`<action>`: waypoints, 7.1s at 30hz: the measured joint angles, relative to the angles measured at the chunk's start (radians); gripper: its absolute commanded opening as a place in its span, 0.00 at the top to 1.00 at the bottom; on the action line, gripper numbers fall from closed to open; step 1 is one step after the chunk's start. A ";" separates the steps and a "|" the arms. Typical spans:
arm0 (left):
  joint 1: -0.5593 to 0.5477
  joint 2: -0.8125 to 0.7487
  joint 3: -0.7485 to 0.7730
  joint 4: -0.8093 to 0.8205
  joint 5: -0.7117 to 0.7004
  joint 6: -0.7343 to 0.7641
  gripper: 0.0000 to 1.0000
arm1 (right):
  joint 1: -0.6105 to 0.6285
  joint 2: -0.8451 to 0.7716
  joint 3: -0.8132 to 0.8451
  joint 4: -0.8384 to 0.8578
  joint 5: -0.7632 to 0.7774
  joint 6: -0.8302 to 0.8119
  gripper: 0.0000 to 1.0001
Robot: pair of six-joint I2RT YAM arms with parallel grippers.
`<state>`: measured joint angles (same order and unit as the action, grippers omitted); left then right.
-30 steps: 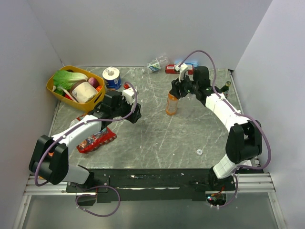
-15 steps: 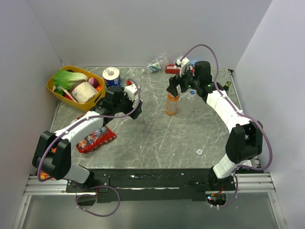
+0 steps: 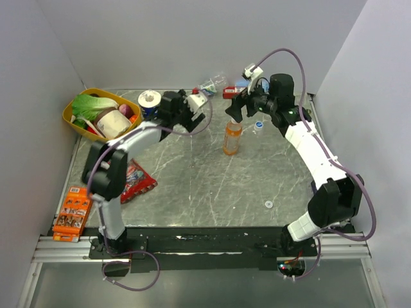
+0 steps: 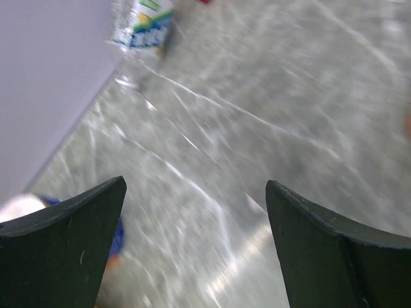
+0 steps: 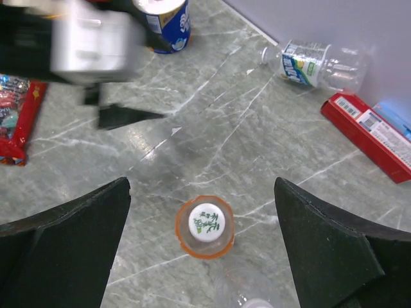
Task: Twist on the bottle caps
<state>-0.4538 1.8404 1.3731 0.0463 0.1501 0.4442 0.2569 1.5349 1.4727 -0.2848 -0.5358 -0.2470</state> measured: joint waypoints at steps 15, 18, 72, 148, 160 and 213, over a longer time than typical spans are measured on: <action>0.064 0.581 0.616 0.002 -0.007 0.144 0.04 | -0.008 -0.108 -0.101 -0.017 0.051 -0.030 0.01; 0.074 0.675 0.774 -0.021 0.030 0.143 0.04 | -0.018 -0.108 -0.102 -0.019 0.059 -0.031 0.01; 0.122 0.496 0.594 0.314 0.379 -0.359 0.04 | -0.151 0.005 0.038 -0.067 0.029 0.097 0.01; 0.048 0.861 1.102 0.212 0.048 -0.519 0.04 | -0.234 0.055 0.101 -0.105 -0.018 0.147 0.01; 0.147 1.001 1.168 0.100 0.082 -0.538 0.04 | -0.272 0.028 0.044 -0.103 -0.018 0.152 0.01; -0.022 0.191 0.159 -0.668 0.204 0.014 0.01 | -0.278 -0.191 0.051 -0.159 -0.089 0.142 0.01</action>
<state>-0.4759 2.0312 1.5326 -0.6220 0.3538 0.4583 -0.0212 1.3441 1.5242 -0.4438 -0.6250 -0.1051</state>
